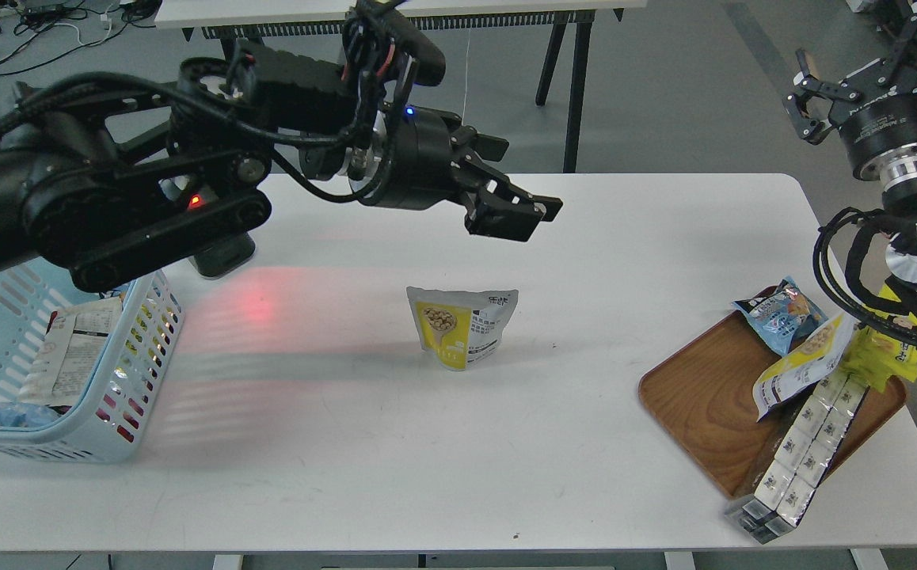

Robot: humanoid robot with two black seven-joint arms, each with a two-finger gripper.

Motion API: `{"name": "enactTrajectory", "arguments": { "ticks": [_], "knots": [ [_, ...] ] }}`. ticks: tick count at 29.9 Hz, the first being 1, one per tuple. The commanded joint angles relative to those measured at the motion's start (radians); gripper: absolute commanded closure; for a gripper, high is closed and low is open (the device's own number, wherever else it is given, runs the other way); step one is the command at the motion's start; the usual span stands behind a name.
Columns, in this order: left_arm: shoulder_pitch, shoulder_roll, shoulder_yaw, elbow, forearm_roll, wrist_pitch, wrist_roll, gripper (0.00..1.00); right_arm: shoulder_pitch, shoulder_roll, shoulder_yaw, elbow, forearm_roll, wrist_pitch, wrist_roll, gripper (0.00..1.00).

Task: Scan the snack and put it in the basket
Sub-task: 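Reach the left gripper to the yellow pouch and grasp it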

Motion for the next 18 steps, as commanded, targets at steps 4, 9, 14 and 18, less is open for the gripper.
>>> {"name": "enactTrajectory", "arguments": {
  "ticks": [4,9,14,18],
  "knots": [
    [0.105,-0.006,0.004,-0.014,0.239,0.0,-0.023,0.01,0.0,0.002,0.001,0.001,0.0,0.0,0.0,0.01],
    [0.136,-0.007,0.005,-0.014,0.312,0.0,-0.05,0.03,-0.002,0.002,0.009,0.001,0.0,0.0,0.0,0.01],
    [0.118,-0.017,0.105,-0.011,0.312,0.0,-0.06,0.06,-0.009,0.002,0.01,0.001,0.0,0.0,0.0,0.01],
    [0.122,-0.023,0.119,-0.002,0.312,0.0,-0.082,0.1,-0.017,0.002,0.01,-0.001,0.0,0.0,0.0,0.01]
  ]
}}
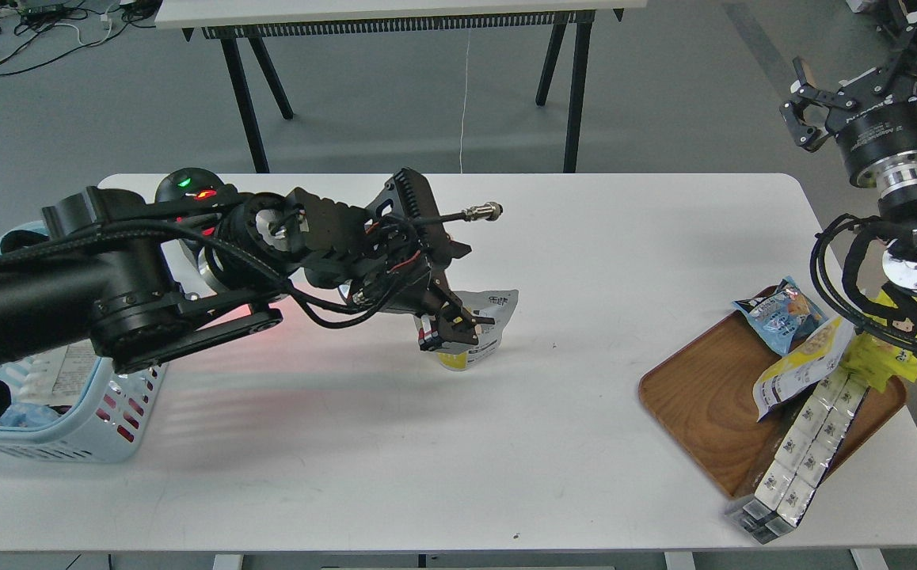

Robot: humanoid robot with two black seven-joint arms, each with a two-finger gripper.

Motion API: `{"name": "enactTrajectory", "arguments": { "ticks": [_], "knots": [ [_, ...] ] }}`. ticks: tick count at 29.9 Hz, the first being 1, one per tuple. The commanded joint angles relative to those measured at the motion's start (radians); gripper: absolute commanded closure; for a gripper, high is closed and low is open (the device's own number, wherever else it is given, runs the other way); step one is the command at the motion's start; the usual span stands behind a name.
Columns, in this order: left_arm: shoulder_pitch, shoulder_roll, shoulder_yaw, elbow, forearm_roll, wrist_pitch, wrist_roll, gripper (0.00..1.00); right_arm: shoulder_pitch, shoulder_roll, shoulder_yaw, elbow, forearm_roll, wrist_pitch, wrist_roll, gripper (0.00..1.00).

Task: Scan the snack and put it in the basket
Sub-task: 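Reach the left gripper to the yellow pouch and grasp it, then lift the pouch and hold it in front of the barcode scanner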

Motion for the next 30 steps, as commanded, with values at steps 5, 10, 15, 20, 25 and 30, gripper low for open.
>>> {"name": "enactTrajectory", "arguments": {
  "ticks": [5,10,15,20,25,30],
  "knots": [
    [0.004,-0.022,0.022,0.053,0.0,0.0,-0.024,0.15,-0.006,0.0,0.0,0.001,0.0,0.0,0.0,0.01],
    [0.005,-0.031,0.023,0.062,0.0,0.0,-0.071,0.25,-0.005,0.0,0.011,0.001,0.0,0.0,0.0,0.01],
    [0.005,-0.054,0.032,0.099,0.0,0.0,-0.073,0.37,-0.006,0.0,0.011,0.001,0.0,0.0,0.0,0.01],
    [0.002,-0.057,0.032,0.105,0.0,0.0,-0.075,0.54,-0.005,-0.009,0.012,0.002,0.0,0.0,0.0,0.01],
    [-0.003,-0.07,0.031,0.131,0.0,0.0,-0.079,0.69,-0.005,-0.015,0.012,0.004,0.0,0.001,0.0,0.01],
    [-0.007,-0.065,0.032,0.146,0.0,0.0,-0.101,0.81,-0.005,-0.015,0.012,0.005,0.0,0.001,0.0,0.01]
  ]
}}
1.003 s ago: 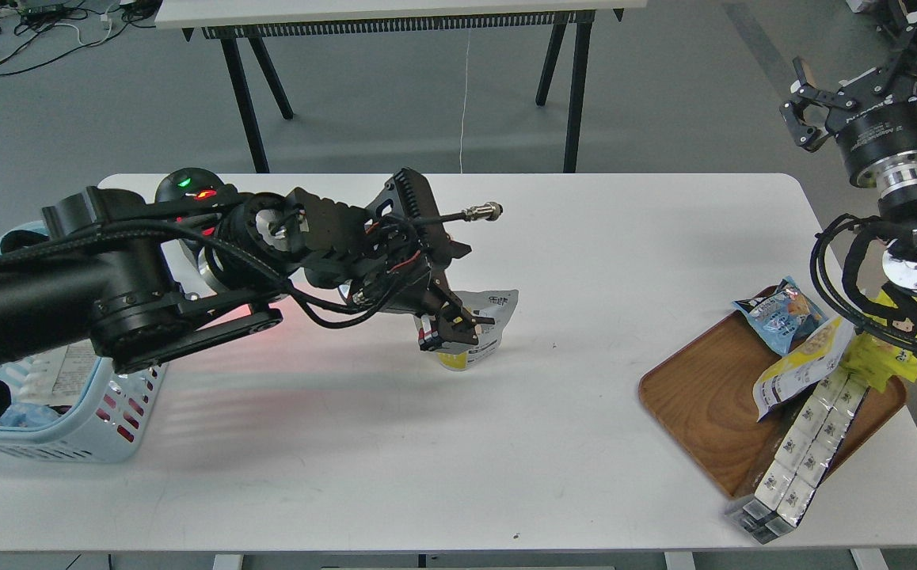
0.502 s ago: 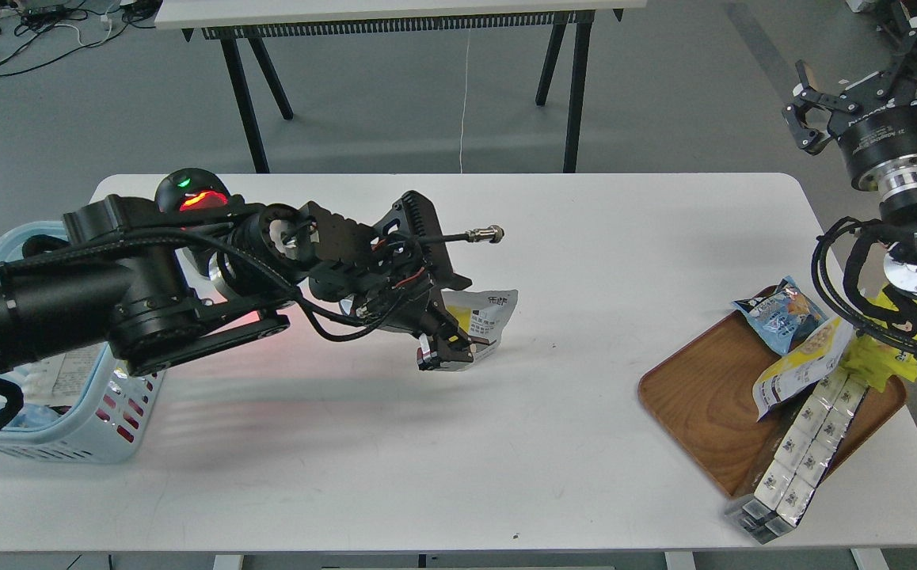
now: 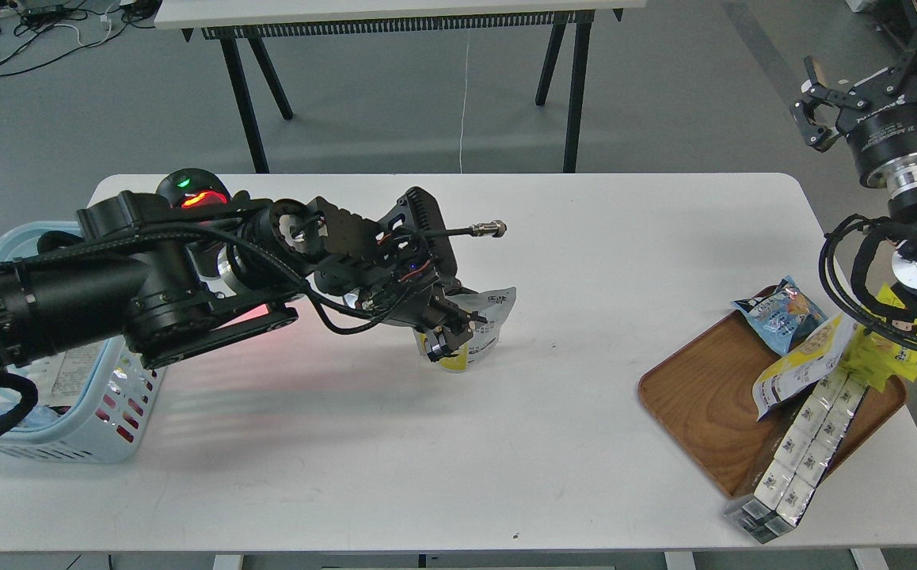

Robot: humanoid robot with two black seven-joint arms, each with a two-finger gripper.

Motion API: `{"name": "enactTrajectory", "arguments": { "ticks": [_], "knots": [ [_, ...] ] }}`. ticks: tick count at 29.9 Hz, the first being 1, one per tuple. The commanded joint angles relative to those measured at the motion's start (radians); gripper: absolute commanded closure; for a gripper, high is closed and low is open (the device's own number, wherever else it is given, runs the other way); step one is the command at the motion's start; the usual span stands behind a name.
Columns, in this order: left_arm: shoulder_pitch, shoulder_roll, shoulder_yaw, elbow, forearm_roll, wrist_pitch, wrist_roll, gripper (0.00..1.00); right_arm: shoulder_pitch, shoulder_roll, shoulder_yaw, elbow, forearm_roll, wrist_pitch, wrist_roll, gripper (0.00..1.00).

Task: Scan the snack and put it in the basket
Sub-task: 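Lift the pouch and hold it in front of the barcode scanner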

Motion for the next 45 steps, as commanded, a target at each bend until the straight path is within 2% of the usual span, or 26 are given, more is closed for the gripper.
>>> {"name": "enactTrajectory", "arguments": {
  "ticks": [1,4,7,16,20,23,32,38,45],
  "knots": [
    [-0.004,0.002,0.001,0.016,0.0,0.0,-0.009,0.84,0.0,0.0,0.0,-0.001,0.0,0.0,0.0,0.01],
    [-0.012,0.002,0.0,0.02,0.0,0.0,-0.012,0.89,-0.002,0.0,0.0,-0.003,0.0,0.0,0.0,0.01],
    [-0.027,0.002,0.0,0.02,0.0,0.0,-0.013,0.99,-0.002,0.0,0.002,-0.003,0.0,-0.002,0.0,0.01],
    [-0.025,0.005,-0.005,0.001,0.0,0.0,-0.024,1.0,-0.003,-0.02,0.012,-0.006,0.0,-0.002,0.0,0.01],
    [-0.035,0.023,-0.038,-0.034,0.0,0.0,-0.056,1.0,-0.003,-0.026,0.012,-0.006,0.0,-0.002,0.0,0.01],
    [-0.042,0.076,-0.095,-0.059,0.0,0.0,-0.078,1.0,-0.003,-0.031,0.014,-0.006,0.0,-0.002,0.0,0.01],
    [0.002,0.316,-0.141,-0.178,0.0,0.0,-0.078,1.0,-0.003,-0.039,0.023,-0.004,0.0,-0.002,0.0,0.01],
    [0.004,0.444,-0.146,-0.189,0.0,0.0,-0.076,1.0,-0.003,-0.048,0.023,-0.003,0.0,-0.002,0.0,0.01],
    [0.002,0.49,-0.146,-0.171,0.0,0.0,-0.082,1.0,-0.008,-0.052,0.028,-0.001,0.0,-0.002,0.0,0.01]
  ]
}}
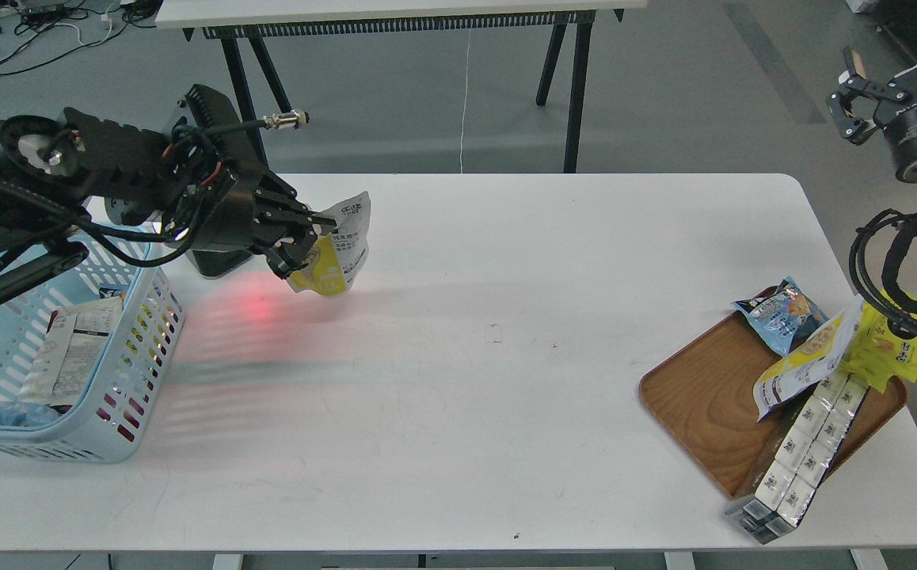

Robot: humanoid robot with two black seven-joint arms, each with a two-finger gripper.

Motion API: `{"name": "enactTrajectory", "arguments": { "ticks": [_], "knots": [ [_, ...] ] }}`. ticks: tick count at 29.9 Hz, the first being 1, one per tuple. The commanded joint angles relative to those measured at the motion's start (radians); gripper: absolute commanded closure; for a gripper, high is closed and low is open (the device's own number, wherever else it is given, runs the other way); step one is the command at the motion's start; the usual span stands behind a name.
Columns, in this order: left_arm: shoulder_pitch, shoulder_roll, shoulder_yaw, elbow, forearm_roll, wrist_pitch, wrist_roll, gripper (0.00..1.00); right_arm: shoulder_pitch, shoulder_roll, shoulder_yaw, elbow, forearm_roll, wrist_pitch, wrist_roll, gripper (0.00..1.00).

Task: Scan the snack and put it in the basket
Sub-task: 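Lift the pouch and hold it in front of the barcode scanner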

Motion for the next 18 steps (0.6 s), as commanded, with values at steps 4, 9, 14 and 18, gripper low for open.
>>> {"name": "enactTrajectory", "arguments": {
  "ticks": [4,9,14,18],
  "knots": [
    [-0.001,0.005,0.002,0.032,0.0,0.0,-0.034,1.0,-0.002,-0.001,0.003,0.0,0.0,0.0,0.0,0.01],
    [-0.003,0.005,0.003,0.04,0.0,0.0,-0.037,1.0,-0.007,-0.003,0.003,-0.001,0.0,0.0,0.0,0.01],
    [-0.011,0.003,0.0,0.043,0.0,0.0,-0.04,1.0,-0.007,0.002,0.005,0.0,0.0,0.0,0.0,0.01],
    [-0.005,0.005,0.002,0.043,0.0,0.0,-0.037,1.0,-0.008,0.002,0.005,0.0,0.0,0.0,0.0,0.01]
  ]
}}
